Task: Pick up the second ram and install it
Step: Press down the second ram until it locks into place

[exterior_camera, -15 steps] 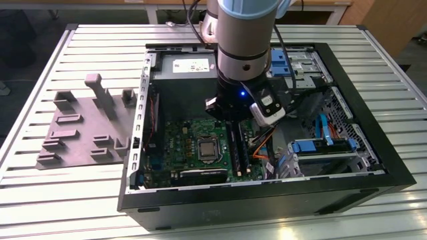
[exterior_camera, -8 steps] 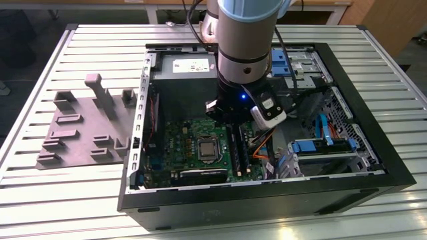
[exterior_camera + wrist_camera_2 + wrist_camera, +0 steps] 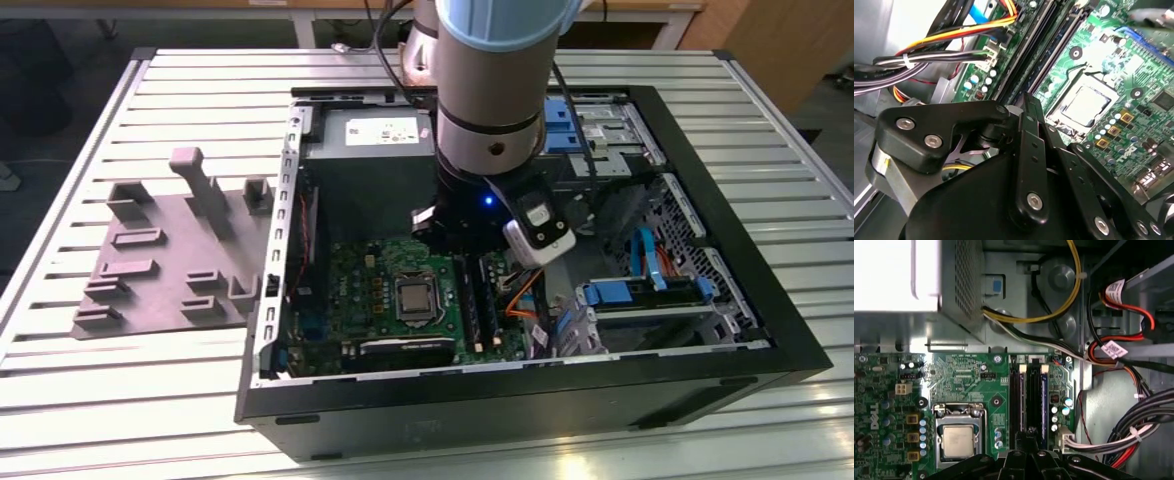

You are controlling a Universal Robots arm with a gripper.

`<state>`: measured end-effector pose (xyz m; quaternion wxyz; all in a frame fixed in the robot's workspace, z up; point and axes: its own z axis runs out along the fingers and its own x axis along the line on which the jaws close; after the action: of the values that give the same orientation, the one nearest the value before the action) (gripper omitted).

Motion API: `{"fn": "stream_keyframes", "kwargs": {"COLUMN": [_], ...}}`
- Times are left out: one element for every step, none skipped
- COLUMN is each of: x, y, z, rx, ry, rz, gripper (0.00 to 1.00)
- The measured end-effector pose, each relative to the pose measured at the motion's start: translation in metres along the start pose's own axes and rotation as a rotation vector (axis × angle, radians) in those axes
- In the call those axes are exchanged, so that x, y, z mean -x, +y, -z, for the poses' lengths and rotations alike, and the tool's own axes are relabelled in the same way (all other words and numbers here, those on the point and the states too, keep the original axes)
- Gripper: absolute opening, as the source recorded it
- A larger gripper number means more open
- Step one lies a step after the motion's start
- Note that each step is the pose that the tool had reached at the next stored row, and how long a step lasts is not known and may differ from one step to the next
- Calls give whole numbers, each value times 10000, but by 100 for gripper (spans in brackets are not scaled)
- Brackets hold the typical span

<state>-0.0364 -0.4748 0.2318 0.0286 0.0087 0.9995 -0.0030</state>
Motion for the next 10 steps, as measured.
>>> {"fn": "stream_keyframes", "kwargs": {"x": [0,1,1,1,1,1,2,2,2,2], "y": [-11,-24,-37,-49,-62,-76,-91,-105,-119,-132], "z": [0,1,0,0,-1,-1,-1,-1,-2,-2], "rx": [-4,-8,-10,-12,-12,-14,-15,-16,-17,-18], "ry": [0,0,0,1,0,0,0,0,0,0], "rz": [0,1,1,1,1,1,1,1,1,1], "gripper": [11,11,11,11,11,11,11,11,11,11]}}
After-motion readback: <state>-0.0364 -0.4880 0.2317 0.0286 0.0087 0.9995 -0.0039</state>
